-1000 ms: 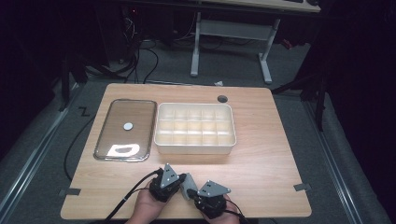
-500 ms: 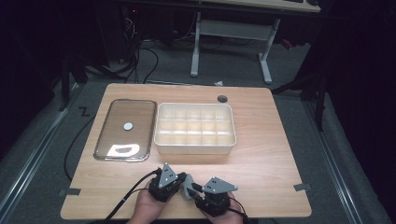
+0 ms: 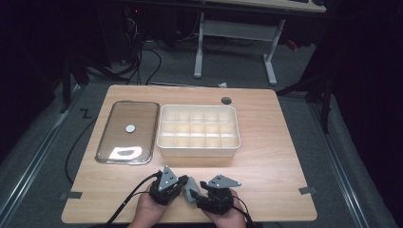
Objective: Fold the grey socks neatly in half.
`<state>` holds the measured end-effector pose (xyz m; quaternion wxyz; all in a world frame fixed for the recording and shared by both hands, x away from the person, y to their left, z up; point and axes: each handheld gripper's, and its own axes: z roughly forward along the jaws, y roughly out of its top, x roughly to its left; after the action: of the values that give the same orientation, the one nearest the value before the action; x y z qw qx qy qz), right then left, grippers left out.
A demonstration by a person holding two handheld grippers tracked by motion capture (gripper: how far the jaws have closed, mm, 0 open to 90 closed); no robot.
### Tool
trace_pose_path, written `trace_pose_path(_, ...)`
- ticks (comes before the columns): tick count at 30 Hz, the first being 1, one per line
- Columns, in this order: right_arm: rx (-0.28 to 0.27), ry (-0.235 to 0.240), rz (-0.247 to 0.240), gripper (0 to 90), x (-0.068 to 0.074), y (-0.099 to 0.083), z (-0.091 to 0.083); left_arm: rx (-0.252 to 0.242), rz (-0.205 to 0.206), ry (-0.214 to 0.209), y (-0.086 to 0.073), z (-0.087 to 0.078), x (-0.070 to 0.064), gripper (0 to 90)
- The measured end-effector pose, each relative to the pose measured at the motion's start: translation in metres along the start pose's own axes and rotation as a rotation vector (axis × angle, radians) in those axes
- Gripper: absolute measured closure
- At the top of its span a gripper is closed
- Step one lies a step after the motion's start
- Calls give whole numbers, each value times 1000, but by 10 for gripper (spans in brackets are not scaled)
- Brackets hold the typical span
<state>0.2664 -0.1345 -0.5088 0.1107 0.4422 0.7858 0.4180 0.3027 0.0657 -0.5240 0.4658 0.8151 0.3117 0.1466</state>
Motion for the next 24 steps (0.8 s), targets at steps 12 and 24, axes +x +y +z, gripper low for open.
trace_pose_path(12, 100, 67, 19, 484, -3, 0, 20, -31, -3, 19, -3, -17, 10, 857)
trace_pose_path(24, 171, 97, -77, 580, 6, 10, 27, 7, -26, 156, -31, -67, 47, 583)
